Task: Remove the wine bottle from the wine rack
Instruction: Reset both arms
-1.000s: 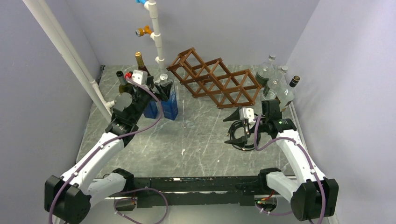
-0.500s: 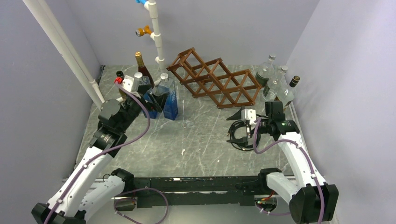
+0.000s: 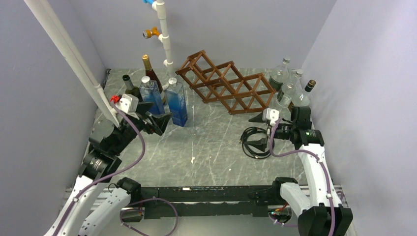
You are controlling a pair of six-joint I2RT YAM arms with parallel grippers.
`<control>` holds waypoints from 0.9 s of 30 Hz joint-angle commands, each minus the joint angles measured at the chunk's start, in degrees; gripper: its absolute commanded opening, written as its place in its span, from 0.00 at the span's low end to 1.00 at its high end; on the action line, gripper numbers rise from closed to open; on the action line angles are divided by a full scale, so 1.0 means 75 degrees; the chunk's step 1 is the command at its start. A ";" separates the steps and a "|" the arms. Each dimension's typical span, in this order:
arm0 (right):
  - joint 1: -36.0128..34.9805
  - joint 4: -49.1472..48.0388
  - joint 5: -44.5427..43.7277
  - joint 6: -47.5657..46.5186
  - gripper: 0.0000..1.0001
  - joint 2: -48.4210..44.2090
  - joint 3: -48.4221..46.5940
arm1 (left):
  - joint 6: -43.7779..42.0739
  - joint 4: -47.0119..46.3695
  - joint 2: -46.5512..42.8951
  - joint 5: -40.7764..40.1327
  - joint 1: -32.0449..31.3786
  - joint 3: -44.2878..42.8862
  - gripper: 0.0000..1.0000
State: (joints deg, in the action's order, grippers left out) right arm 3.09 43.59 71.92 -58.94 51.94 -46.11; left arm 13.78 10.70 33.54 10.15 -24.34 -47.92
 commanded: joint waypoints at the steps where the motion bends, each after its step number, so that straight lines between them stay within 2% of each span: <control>1: 0.0325 -0.0548 -0.0208 0.1562 1.00 -0.0281 -0.0482 | -0.0162 0.0397 -0.0284 0.0345 0.0042 0.0118 1.00; 5: 0.0516 -0.1528 -0.1209 0.3810 1.00 -0.0415 -0.0744 | -0.0196 0.0681 -0.0487 0.0453 0.0042 0.0261 0.99; 8: 0.0630 -0.1847 -0.1739 0.4774 1.00 -0.0504 -0.0872 | -0.0203 0.0852 -0.0646 0.0429 0.0041 0.0409 1.00; 15: 0.0758 -0.1391 -0.2218 0.4731 1.00 -0.0632 -0.1192 | -0.0162 0.0968 -0.0937 0.0370 0.0043 0.0869 1.00; 27: 0.1044 -0.2423 -0.2600 0.6605 1.00 -0.0846 -0.1042 | -0.0007 0.0989 -0.1212 0.0246 0.0034 0.1423 1.00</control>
State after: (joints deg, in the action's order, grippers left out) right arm 10.09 31.09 54.59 -17.10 46.68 -52.86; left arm 13.06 18.79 25.65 12.21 -24.34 -38.68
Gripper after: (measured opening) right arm 0.994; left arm 0.995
